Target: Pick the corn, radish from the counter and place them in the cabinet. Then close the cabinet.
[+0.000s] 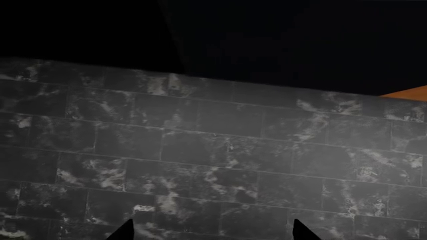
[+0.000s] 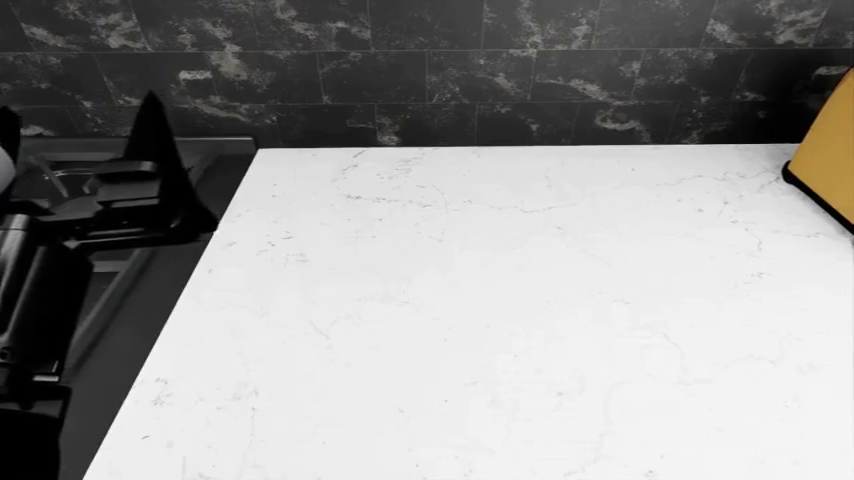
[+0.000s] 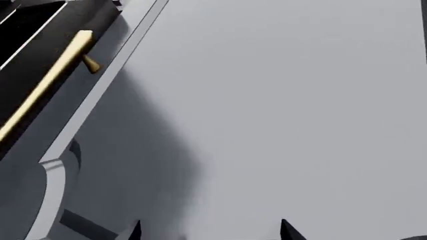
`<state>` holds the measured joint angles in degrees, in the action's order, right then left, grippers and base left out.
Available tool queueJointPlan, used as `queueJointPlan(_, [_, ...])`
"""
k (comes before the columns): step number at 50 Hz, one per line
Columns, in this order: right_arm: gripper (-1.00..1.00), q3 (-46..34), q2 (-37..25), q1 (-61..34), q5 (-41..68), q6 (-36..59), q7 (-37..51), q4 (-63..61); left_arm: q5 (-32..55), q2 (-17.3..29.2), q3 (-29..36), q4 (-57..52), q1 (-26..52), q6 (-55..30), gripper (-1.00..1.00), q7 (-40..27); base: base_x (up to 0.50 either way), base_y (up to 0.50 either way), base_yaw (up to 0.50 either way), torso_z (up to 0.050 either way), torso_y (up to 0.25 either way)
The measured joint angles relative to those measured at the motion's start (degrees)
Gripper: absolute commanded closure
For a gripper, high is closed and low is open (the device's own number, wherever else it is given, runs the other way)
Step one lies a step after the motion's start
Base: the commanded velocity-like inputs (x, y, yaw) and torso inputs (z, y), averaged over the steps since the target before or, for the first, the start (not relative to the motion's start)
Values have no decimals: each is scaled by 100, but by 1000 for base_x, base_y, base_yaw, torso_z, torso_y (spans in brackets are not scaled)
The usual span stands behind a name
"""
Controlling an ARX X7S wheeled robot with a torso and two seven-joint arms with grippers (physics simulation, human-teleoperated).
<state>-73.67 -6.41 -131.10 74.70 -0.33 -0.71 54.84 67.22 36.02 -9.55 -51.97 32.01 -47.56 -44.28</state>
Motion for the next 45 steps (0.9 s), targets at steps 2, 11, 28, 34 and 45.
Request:
queueJointPlan(2, [-100,-56,90,-14,40,-72,-139,241,-19,19,-21,15,-29,16,-100,22,0,0,0,0,0])
queueJointPlan(11, [-100,-243,283,1,152,-466,-652,903,-138,63,-66,87,-171,87,-100,129,0,0,0,5,0])
queueJointPlan(28, [-100,-260,541,88,-94,-825,-780,1413,-172,74,-36,88,-238,155,-100,184,0,0,0,3,0])
queueJointPlan(34, [-100,-36,599,115,-381,-773,-657,1431,-187,85,-39,99,-256,184,-100,208,0,0,0,2,0])
queueJointPlan(45, [-100,478,641,143,-838,-500,-433,1308,-183,111,-41,119,-264,218,-100,224,0,0,0,2,0])
